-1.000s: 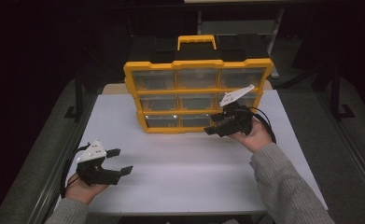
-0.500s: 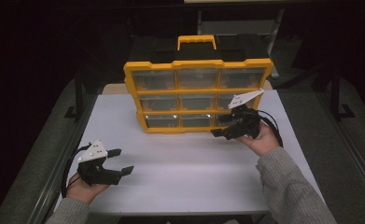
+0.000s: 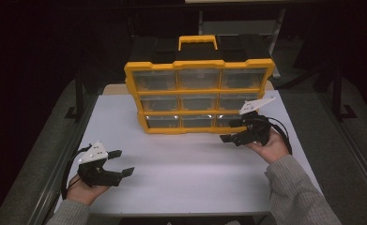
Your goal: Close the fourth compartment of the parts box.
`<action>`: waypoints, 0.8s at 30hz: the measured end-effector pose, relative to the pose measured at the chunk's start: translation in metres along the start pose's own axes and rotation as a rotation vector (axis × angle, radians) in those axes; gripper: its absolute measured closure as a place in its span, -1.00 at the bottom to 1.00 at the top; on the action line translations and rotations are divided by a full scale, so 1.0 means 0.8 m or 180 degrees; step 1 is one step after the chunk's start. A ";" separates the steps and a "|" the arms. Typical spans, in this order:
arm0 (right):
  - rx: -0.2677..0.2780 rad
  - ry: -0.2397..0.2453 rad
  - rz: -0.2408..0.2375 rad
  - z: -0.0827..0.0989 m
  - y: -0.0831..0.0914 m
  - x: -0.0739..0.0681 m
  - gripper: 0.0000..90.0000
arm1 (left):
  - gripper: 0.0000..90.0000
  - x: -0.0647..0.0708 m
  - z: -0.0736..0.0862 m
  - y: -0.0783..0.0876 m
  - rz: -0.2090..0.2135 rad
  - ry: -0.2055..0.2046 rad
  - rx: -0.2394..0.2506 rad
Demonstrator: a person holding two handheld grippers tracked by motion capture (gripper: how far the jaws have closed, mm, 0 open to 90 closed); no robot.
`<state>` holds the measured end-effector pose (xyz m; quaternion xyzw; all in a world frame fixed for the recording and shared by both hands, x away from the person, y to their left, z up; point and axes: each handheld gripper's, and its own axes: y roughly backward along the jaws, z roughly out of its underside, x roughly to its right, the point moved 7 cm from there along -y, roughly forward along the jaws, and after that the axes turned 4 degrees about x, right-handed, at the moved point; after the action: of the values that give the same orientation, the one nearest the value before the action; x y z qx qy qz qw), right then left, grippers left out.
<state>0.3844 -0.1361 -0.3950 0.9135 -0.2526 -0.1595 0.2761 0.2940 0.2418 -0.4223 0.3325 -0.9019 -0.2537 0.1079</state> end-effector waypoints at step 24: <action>0.0147 -0.0274 0.0312 0.059 0.045 0.022 -0.68 | -0.59 0.004 0.002 0.001 -0.0046 0.0010 -0.0001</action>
<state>0.3654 -0.1917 -0.4140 0.8985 -0.3123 -0.1790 0.2513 0.2904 0.2413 -0.4233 0.3394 -0.8993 -0.2540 0.1076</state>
